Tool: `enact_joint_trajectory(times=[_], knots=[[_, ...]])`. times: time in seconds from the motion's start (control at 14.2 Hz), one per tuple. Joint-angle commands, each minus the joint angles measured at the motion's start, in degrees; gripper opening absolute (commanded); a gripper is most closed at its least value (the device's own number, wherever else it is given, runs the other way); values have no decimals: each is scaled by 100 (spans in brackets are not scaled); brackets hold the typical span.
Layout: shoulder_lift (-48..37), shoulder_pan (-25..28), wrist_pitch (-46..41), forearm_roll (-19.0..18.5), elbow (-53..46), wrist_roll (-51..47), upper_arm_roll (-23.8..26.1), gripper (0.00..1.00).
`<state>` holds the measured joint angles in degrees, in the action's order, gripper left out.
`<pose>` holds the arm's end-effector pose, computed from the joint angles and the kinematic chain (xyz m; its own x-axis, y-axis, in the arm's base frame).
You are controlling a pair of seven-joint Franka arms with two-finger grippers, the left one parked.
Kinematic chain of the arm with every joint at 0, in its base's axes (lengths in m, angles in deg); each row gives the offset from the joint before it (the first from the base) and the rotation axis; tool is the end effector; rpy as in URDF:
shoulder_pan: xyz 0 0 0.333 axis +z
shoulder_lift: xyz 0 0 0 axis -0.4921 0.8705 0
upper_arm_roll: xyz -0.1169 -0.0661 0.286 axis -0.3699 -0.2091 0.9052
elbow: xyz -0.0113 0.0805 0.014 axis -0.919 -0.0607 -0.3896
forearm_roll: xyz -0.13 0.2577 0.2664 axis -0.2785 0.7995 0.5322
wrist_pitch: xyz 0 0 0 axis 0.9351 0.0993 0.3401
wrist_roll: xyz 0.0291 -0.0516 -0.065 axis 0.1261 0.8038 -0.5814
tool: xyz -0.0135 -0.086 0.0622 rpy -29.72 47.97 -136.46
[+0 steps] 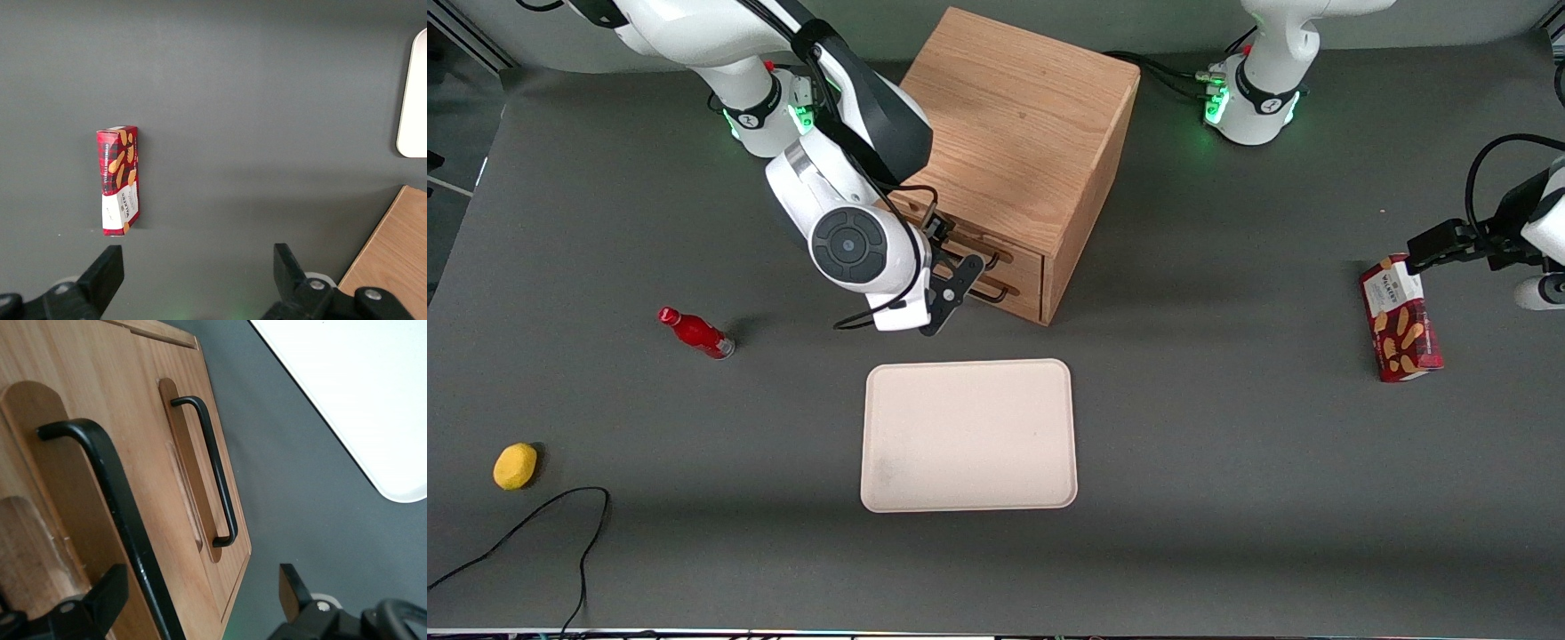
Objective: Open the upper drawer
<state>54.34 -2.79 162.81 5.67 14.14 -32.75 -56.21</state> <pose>0.5342 0.3976 0.4018 0.5826 0.7791 -0.2314 0.7124 -0.6266 -0.3161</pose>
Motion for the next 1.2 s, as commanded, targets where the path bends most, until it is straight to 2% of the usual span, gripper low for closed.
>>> enact_joint_trajectory(times=[0.0,1.13], knots=[[104,64,37,125,-141,-65,-49,100],[394,-252,222,46,-465,233,-199,100]])
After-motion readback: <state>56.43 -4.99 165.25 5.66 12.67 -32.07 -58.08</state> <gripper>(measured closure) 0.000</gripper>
